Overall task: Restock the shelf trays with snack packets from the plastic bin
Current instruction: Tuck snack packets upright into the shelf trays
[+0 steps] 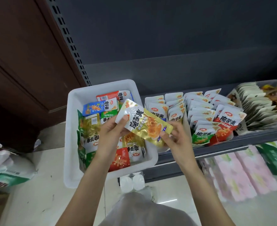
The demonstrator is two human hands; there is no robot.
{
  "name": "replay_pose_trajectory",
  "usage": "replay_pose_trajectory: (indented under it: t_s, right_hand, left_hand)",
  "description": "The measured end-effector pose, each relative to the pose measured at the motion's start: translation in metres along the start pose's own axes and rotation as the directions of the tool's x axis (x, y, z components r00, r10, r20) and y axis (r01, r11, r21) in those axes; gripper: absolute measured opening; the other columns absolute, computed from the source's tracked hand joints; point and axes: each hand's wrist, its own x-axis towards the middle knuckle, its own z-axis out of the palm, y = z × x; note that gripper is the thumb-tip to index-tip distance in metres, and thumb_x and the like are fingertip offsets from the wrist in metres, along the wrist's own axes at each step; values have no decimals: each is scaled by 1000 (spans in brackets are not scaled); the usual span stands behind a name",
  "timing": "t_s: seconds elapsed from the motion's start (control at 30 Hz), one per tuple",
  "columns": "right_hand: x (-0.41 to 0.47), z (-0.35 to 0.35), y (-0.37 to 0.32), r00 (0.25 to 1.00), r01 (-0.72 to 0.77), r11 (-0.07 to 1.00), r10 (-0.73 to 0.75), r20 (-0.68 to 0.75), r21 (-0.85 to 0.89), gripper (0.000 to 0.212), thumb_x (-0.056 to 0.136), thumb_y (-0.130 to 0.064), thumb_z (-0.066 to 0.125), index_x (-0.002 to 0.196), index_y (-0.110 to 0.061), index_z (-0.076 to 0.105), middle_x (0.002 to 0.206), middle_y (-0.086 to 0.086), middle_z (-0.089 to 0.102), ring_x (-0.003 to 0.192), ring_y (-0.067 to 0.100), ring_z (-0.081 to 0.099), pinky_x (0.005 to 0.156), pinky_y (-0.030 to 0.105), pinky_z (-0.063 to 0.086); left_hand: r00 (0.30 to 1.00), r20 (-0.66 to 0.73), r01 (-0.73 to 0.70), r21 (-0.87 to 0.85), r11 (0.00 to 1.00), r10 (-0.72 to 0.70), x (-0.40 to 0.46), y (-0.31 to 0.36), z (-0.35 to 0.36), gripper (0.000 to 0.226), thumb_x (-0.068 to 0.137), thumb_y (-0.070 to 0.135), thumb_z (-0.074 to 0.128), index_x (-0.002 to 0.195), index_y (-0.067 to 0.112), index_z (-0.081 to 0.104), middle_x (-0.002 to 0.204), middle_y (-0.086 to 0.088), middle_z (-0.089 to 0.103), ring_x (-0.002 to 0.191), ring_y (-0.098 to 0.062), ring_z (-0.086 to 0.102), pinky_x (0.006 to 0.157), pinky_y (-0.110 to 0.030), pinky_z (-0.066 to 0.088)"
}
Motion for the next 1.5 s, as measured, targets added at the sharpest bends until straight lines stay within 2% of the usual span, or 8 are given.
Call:
replay_pose_trajectory:
  t_s: [0.2,0.3,0.4,0.93,1.1,1.27,1.37,1.5]
  right_hand:
    - [-10,-28,5,911,139,713,-364,-193,-687,38,82,-21,72,117,-16,57,109,0,61,95,16,57,71,25,47]
    - [-6,-40,6,856,90,605,-453,-249,-791,42,82,-17,72,121,-10,56,116,7,57,103,24,54,79,22,38]
    - [3,-46,14,901,70,719,-343,-266,-691,49,87,-13,65,132,-13,46,122,3,54,98,21,60,76,29,50]
    - [22,-31,53,979,22,748,-151,-138,-663,49,90,-12,60,135,-13,41,141,7,42,119,22,52,91,32,49]
    - [27,-31,54,993,10,720,-87,-77,-693,53,92,-16,59,140,-11,38,141,8,40,127,24,45,95,36,47]
    - [18,-29,25,954,160,698,-291,-72,-698,36,92,-16,55,128,-14,51,122,5,56,102,20,58,80,26,48]
    - [17,-7,4,918,327,674,-393,54,-663,28,91,-13,58,119,-13,58,101,0,66,87,13,61,80,10,40]
    - [31,40,6,855,519,504,-298,425,-691,23,90,-11,55,111,-15,63,95,2,67,85,20,63,65,32,53]
  left_hand:
    - [926,245,-348,268,898,286,14,9,49,8,87,22,64,83,25,71,74,2,71,69,-8,64,63,-29,52]
    - [822,370,-561,394,728,432,21,-1,81,13,89,29,64,87,20,74,70,0,70,63,-4,62,57,-27,50]
    - [758,388,-651,490,579,524,29,-17,102,16,90,32,62,91,21,75,59,11,62,56,4,54,54,-19,43]
    - [760,551,-650,635,418,344,60,-56,118,18,89,23,62,105,18,69,95,1,70,82,-15,65,73,-31,53]
    - [729,475,-658,686,312,493,61,-55,105,21,85,25,68,105,21,68,90,7,67,77,-11,62,65,-25,53]
    - [727,314,-616,691,378,611,50,-37,39,21,91,29,56,107,20,67,86,9,65,68,-3,56,60,-16,45]
    - [792,360,-550,770,323,492,46,-43,-22,23,86,18,66,109,19,67,85,8,66,74,-7,59,66,-25,53]
    - [914,391,-406,891,202,112,39,-61,-75,41,77,28,75,116,21,63,109,1,66,104,-19,58,96,-38,46]
